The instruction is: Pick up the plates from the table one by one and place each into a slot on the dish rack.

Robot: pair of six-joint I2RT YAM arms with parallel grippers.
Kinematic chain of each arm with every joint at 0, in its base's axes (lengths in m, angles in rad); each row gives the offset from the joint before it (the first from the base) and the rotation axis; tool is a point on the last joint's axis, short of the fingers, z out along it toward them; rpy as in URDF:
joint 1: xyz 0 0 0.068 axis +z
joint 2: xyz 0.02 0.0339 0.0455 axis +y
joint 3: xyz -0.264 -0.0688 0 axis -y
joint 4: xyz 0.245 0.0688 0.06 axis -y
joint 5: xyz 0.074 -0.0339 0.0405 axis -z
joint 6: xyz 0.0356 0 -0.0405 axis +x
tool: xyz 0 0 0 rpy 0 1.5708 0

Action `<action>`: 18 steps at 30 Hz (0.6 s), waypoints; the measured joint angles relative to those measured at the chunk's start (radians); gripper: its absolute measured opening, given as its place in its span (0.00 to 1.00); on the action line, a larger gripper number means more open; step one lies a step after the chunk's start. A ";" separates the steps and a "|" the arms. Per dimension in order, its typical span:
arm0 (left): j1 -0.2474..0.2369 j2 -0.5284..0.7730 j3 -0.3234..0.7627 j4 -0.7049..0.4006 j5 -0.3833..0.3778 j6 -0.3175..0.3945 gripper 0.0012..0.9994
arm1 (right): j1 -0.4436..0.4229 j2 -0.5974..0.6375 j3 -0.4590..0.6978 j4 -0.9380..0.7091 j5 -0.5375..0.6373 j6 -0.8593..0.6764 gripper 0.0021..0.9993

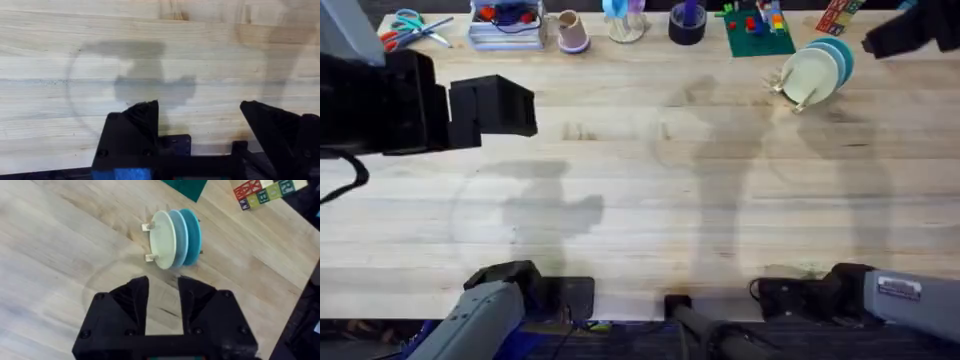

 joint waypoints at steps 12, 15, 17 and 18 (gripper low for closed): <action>0.000 0.000 0.000 0.000 0.000 0.000 1.00 | 0.000 -0.353 -0.283 -0.002 -0.003 0.092 0.60; 0.000 0.000 0.000 0.000 0.000 0.000 0.99 | 0.000 -0.447 -0.335 -0.001 -0.003 0.129 0.66; 0.000 0.000 0.000 0.000 0.000 0.000 1.00 | 0.000 -0.515 -0.368 -0.005 -0.003 0.146 0.69; 0.000 0.000 0.000 0.000 0.000 0.000 1.00 | 0.000 -0.546 -0.384 -0.007 -0.003 0.152 0.70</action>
